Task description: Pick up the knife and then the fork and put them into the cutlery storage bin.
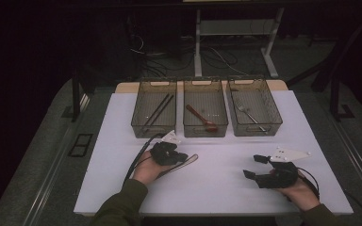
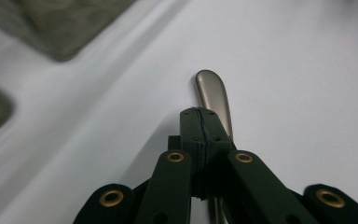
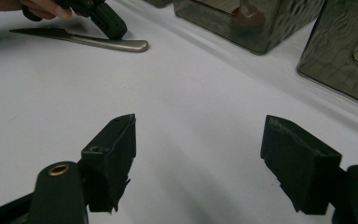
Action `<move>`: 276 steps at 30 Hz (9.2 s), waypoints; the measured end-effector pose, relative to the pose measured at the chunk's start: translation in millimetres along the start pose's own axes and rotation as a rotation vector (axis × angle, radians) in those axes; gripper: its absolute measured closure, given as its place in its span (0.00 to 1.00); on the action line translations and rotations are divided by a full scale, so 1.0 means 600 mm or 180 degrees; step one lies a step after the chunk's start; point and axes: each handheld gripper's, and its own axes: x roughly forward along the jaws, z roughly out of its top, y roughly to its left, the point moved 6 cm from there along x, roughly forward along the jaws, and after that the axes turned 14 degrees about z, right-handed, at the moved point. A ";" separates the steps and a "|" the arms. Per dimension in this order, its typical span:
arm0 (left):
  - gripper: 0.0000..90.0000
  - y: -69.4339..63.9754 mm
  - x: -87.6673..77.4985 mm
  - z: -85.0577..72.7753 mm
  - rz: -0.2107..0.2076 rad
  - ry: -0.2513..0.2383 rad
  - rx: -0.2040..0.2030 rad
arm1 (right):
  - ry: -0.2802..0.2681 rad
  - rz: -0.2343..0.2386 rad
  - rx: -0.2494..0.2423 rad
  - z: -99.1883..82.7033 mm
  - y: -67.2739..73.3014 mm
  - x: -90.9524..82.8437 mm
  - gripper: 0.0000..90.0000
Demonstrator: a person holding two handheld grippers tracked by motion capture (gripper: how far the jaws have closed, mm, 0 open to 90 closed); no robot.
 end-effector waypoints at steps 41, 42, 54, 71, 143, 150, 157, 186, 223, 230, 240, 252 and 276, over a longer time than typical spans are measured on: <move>0.88 -0.026 -0.062 -0.064 0.0307 -0.0080 0.0074 | 0.0059 0.0091 -0.0048 -0.002 0.004 0.003 0.23; 0.88 -0.025 -0.063 -0.063 0.0297 -0.0071 0.0078 | 0.0060 0.0084 -0.0042 -0.002 0.003 0.003 0.23; 0.88 -0.031 -0.074 -0.052 0.0182 -0.0111 0.0142 | 0.0079 0.0229 -0.0057 0.004 0.010 0.003 0.19; 0.88 -0.073 -0.084 -0.014 -0.0123 -0.0260 0.0439 | 0.0349 0.0574 -0.0307 0.029 0.034 0.007 0.16; 0.61 -0.104 -0.112 0.073 -0.0430 -0.0765 0.0465 | 0.1375 0.1323 -0.1299 0.087 0.069 0.111 0.86; 0.49 -0.049 -0.158 0.031 0.0059 -0.0955 -0.0008 | 0.1109 0.0873 -0.0951 0.102 0.002 0.054 0.86; 0.37 -0.029 -0.158 -0.020 0.0274 -0.0896 -0.0204 | 0.0759 0.0400 -0.0518 0.130 -0.070 -0.004 0.86; 0.00 0.005 -0.138 -0.077 0.0709 -0.0811 -0.0364 | 0.0632 -0.0818 0.0635 0.179 -0.300 -0.012 0.86; 0.00 0.002 -0.137 -0.077 0.0604 -0.0786 -0.0374 | 0.0197 -0.0613 0.0603 0.190 -0.283 -0.027 0.39; 0.00 0.002 -0.135 -0.075 0.0591 -0.0780 -0.0381 | 0.0000 -0.0593 0.0439 0.188 -0.256 -0.041 0.34; 0.00 0.007 -0.130 -0.073 0.0599 -0.0816 -0.0373 | -0.0308 -0.0629 0.0258 0.168 -0.209 -0.054 0.26; 0.00 0.007 -0.135 -0.077 0.0603 -0.0825 -0.0389 | -0.0377 -0.0542 0.0137 0.129 -0.143 -0.046 0.20; 0.00 0.001 -0.138 -0.075 0.0549 -0.0880 -0.0419 | -0.0441 -0.0287 0.0034 0.067 -0.052 -0.020 0.18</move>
